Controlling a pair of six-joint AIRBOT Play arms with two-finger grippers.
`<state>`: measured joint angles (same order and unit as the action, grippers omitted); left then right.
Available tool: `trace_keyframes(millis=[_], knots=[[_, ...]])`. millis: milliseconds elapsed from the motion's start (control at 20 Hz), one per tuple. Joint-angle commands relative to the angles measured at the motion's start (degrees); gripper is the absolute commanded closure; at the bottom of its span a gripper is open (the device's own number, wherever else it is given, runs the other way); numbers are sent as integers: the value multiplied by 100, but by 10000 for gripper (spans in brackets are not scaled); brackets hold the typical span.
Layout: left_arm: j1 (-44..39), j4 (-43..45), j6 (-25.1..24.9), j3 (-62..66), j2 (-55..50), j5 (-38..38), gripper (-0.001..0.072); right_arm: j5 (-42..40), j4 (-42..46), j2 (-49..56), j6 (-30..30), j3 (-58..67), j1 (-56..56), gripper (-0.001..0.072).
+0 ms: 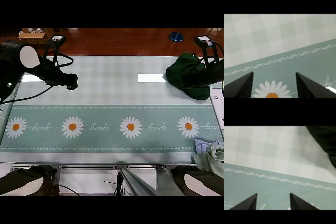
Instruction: Fold the shirts.
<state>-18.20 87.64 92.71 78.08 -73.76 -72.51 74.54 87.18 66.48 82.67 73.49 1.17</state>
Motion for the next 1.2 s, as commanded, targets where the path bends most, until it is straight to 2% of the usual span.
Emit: trace_keyframes(millis=[0,700,1150], knots=[[-2,2,-2,4,-2,2,103,0,-2,2,0,7,7,225],[-2,2,-2,4,-2,2,103,-4,-2,2,2,7,7,225],[-4,-17,0,-2,-46,155,103,-1961,74,2,-74,7,7,225]])
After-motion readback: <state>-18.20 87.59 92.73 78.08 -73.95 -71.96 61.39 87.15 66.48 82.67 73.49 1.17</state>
